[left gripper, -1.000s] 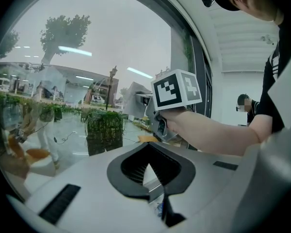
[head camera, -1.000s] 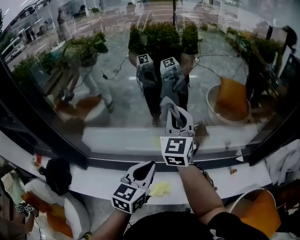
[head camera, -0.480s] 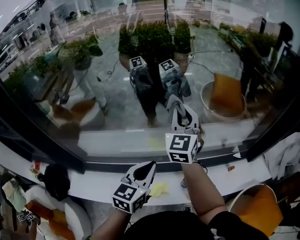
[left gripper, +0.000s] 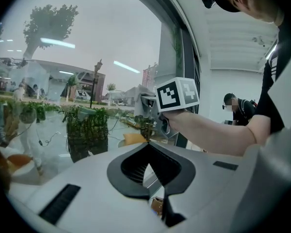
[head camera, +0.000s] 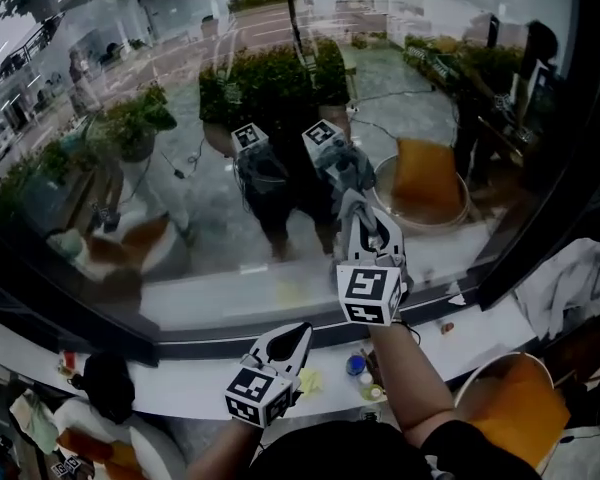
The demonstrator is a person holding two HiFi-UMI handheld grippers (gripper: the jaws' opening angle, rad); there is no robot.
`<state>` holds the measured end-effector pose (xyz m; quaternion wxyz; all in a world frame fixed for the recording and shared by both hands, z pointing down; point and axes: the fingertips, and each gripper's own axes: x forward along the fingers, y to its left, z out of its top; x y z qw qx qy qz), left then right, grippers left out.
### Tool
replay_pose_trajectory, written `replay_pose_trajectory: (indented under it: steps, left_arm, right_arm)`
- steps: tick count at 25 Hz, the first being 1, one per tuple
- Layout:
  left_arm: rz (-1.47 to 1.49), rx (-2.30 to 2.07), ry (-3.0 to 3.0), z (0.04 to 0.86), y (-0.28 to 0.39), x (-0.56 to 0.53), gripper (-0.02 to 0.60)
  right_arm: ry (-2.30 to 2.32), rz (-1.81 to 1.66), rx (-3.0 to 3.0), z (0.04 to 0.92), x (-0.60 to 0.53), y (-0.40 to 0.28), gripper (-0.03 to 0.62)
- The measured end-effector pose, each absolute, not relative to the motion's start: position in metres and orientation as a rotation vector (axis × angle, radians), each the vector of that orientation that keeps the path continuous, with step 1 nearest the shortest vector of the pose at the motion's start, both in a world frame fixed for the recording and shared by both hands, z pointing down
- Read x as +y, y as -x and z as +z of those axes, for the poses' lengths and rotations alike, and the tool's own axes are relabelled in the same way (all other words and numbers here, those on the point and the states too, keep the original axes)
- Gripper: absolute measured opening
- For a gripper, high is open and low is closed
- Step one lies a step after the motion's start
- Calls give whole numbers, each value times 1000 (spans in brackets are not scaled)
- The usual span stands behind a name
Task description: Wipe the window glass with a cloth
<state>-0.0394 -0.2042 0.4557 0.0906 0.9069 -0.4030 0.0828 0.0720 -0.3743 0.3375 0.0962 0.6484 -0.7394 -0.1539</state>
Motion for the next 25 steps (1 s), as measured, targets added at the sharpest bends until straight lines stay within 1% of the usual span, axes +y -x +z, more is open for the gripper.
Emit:
replay_pose_trajectory:
  steps: [5,15,19,25]
  left_arm:
    - [247,-1127,-2731,457,-31,-219,6]
    - [204,-1028,-2768,451,-137,-243,7]
    - [236,-998,-2768,453,-164,-243,6]
    - [273,-986,-2782,459,-186,-251,7]
  right_arm:
    - [-1979,-439,-2111,341,-387,-162,41]
    - [-2052,-403,-1977,347,-398,-298,41]
    - [-2098,-355,-1929,356,-400,-348,41]
    - [-2173,-283,-1874,373,-412,-408,41]
